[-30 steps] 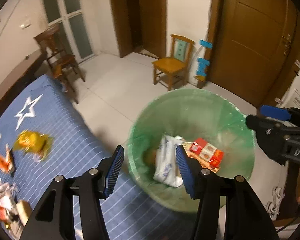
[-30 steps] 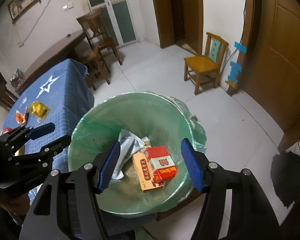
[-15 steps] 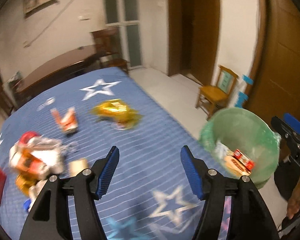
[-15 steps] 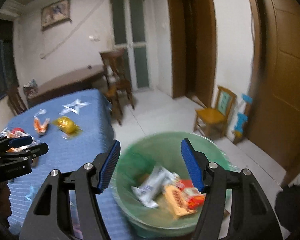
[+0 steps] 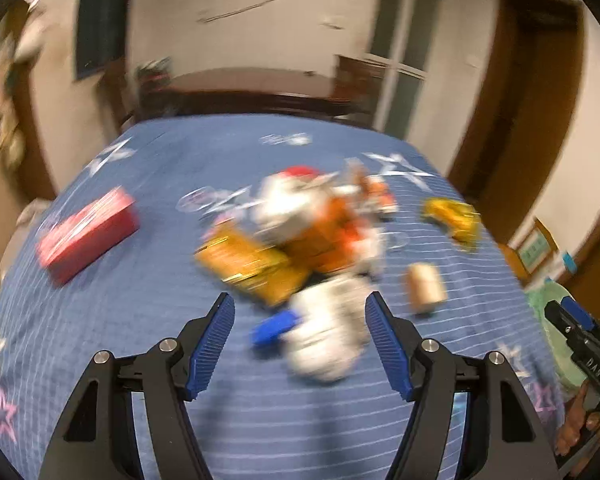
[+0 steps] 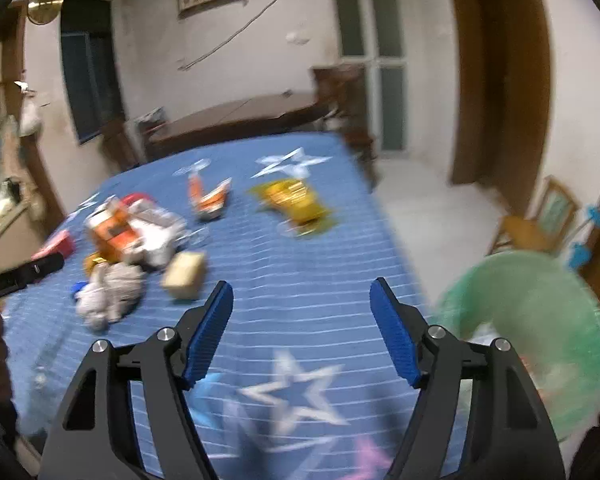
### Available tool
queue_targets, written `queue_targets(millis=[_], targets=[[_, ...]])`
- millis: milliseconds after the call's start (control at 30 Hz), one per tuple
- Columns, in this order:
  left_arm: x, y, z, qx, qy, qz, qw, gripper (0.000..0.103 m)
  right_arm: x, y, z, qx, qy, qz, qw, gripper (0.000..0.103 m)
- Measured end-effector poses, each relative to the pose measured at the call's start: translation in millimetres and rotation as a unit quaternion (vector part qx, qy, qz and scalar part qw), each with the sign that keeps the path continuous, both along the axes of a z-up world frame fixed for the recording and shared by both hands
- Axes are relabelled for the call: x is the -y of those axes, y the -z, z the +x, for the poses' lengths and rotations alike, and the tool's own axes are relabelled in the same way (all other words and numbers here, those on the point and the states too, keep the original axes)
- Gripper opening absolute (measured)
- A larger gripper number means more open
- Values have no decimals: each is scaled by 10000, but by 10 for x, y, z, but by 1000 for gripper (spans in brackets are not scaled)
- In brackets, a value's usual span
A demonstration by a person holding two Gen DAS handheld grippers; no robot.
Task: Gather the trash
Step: 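Move both tools back over the table toward the orange paper cup, then grasp the orange paper cup with the right tool while the left tool grasps a white paper strip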
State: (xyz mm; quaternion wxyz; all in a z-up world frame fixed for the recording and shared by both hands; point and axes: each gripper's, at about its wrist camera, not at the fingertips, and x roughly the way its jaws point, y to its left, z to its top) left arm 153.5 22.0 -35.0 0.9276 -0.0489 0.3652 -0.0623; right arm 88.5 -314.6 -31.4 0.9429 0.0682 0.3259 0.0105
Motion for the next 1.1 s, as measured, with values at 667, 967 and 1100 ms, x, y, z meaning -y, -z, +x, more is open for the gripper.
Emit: queue_targets(millis=[667, 967, 1100], targets=[[-1159, 405, 98, -812, -1305, -531, 9867, 69, -2102, 138, 1385, -95, -2538, -1558, 9546, 81], [-1317, 461, 122, -885, -1433, -605, 9839, 69, -2013, 127, 620, -1125, -3477, -495, 9295, 32], [-1244, 427, 138, -840, -1346, -452, 9863, 69, -1517, -154, 219, -611, -2997, -12, 9521, 5]])
